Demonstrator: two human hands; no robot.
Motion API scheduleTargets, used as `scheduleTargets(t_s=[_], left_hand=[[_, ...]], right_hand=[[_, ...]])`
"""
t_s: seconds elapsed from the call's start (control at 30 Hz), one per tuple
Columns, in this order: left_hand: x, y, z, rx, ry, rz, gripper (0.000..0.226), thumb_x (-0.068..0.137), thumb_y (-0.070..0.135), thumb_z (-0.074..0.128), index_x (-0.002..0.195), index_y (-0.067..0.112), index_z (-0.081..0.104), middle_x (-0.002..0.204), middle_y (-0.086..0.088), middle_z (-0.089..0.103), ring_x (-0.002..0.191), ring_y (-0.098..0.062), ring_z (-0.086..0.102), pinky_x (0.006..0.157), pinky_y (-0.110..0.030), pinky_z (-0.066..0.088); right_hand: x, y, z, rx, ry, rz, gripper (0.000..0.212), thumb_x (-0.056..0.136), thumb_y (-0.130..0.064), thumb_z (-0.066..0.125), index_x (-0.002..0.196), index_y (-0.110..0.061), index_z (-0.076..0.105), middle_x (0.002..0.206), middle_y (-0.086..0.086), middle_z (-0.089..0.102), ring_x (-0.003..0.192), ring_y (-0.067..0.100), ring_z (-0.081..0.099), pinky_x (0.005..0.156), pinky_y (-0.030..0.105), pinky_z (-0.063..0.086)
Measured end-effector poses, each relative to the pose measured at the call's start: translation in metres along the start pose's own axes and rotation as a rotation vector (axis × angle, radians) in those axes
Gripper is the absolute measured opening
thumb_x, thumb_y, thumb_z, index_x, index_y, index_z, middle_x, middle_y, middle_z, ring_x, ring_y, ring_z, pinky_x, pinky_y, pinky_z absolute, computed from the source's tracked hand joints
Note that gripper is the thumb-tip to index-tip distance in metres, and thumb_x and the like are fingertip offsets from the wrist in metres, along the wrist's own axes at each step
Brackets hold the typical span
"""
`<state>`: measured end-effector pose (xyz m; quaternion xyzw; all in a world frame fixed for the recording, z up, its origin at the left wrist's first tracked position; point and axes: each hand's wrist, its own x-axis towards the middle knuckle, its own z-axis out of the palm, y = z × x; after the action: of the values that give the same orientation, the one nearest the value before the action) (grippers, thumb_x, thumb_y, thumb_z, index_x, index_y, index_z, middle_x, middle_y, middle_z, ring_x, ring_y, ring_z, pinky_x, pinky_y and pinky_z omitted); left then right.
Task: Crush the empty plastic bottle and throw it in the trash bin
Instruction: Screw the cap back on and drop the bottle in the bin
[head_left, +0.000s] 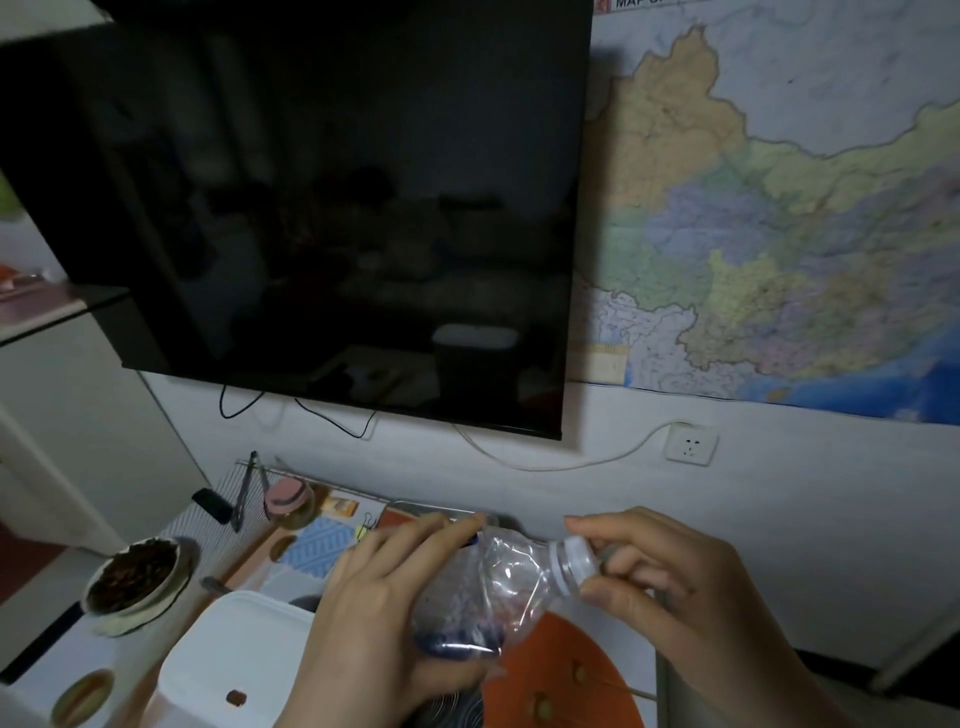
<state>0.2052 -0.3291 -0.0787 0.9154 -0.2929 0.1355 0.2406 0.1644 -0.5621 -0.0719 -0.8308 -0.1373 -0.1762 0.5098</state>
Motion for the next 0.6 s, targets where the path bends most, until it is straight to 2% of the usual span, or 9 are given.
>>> scheduleTargets(t_s=[0.17,0.33,0.43,0.5,0.6], left_hand=[[-0.001,0.004,-0.004,-0.027,0.026,-0.004,0.097,0.038,0.064,0.080,0.126,0.046,0.043,0.121,0.015,0.058,0.108,-0.016,0.054,0.083,-0.036,0.040],[-0.002,0.008,-0.008,-0.030,0.020,0.000,0.096,0.040,0.067,0.078,0.127,0.046,0.044,0.122,0.014,0.058,0.110,-0.017,0.053,0.087,-0.042,0.044],[-0.003,0.010,-0.009,-0.017,0.012,-0.003,0.097,0.039,0.063,0.082,0.127,0.041,0.048,0.122,0.014,0.058,0.110,-0.016,0.053,0.086,-0.041,0.043],[-0.003,0.011,-0.009,-0.013,0.016,-0.001,0.097,0.038,0.063,0.083,0.126,0.040,0.049,0.122,0.014,0.058,0.109,-0.016,0.053,0.086,-0.041,0.043],[-0.004,0.012,-0.009,0.010,0.029,0.007,0.098,0.037,0.064,0.083,0.126,0.039,0.050,0.120,0.012,0.060,0.106,-0.018,0.055,0.083,-0.041,0.045]], right_hand=[[-0.002,-0.005,-0.003,0.004,-0.084,0.019,0.048,0.066,-0.036,0.073,0.110,-0.050,0.059,0.094,-0.019,0.070,0.070,0.007,0.069,0.065,0.015,0.054],[-0.002,-0.006,-0.007,-0.061,-0.066,-0.002,0.051,0.066,-0.034,0.076,0.110,-0.051,0.057,0.087,-0.016,0.071,0.074,0.006,0.068,0.067,0.020,0.055],[-0.002,-0.010,-0.007,-0.036,-0.080,-0.016,0.065,0.062,-0.046,0.075,0.121,-0.051,0.049,0.103,-0.026,0.067,0.091,0.001,0.066,0.076,0.013,0.052],[-0.001,-0.013,-0.009,-0.057,-0.072,-0.068,0.054,0.065,-0.048,0.071,0.117,-0.048,0.055,0.105,-0.028,0.066,0.093,-0.002,0.065,0.077,0.011,0.051],[-0.002,-0.013,-0.009,-0.069,-0.037,-0.097,0.037,0.064,-0.043,0.071,0.101,-0.043,0.067,0.092,-0.020,0.070,0.080,0.001,0.067,0.070,0.012,0.052]])
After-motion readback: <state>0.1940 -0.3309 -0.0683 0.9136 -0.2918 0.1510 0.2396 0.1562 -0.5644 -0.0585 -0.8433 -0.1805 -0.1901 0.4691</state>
